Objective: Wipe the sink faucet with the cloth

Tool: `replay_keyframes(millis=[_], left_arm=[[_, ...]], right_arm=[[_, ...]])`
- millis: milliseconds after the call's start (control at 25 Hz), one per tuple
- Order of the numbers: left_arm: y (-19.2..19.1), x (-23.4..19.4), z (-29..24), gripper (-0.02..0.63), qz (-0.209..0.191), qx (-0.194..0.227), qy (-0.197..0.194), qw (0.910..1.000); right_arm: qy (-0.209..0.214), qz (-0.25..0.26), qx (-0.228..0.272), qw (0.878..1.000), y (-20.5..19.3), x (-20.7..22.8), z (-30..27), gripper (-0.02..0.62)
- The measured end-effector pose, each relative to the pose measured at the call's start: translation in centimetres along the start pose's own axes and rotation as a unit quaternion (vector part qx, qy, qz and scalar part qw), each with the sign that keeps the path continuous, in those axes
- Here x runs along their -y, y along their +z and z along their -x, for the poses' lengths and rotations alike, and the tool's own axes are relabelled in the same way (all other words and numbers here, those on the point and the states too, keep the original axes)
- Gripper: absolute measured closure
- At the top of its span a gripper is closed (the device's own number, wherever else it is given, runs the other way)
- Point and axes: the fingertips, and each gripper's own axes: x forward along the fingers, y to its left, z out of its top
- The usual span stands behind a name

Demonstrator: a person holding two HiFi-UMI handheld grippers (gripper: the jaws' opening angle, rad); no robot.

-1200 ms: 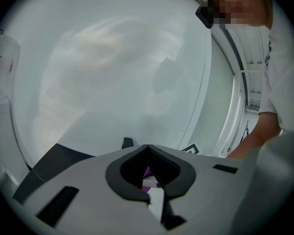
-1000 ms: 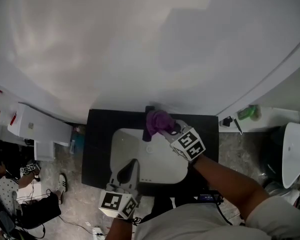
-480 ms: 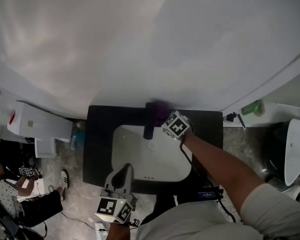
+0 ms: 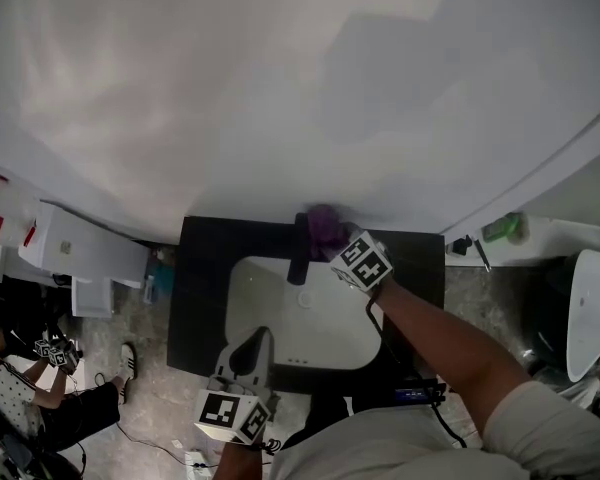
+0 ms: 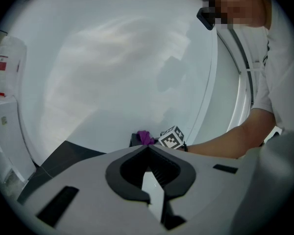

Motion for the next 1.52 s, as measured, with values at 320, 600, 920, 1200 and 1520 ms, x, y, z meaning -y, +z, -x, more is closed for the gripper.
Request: replay_keyframes(millis=[320,600,920,1200,1520], left_arm=[[3.9,3.4,0.2,0.598,-0.024,0.030,-0.024,0.9990],[8.9,7.7,1.3,0.599,-0.046,0.087,-0.035,0.9945],[13.9,11.8,3.3,0.599,-0.066,0.143,-0.044,0.9865],[14.5,12.6,3.9,0.599,-0.076,0.145,-0.034,0.9859],[14.8,13.0,4.2,0.598,-0.081,0.144,-0.036,0.9856]], right_arm=[[0.020,0.018,0.139,0.990,10.7,-4.1,10.5,0.532],[0.028,-0.027,0.206,0.978,14.3,-10.7,23.2,0.532],[0.011,-0.010,0.245,0.970,15.4,-14.5,31.2,0.533],[0.014,0.000,0.261,0.965,16.1,-16.0,32.8,0.534],[0.004,0.007,0.270,0.963,16.7,-16.2,33.5,0.535]])
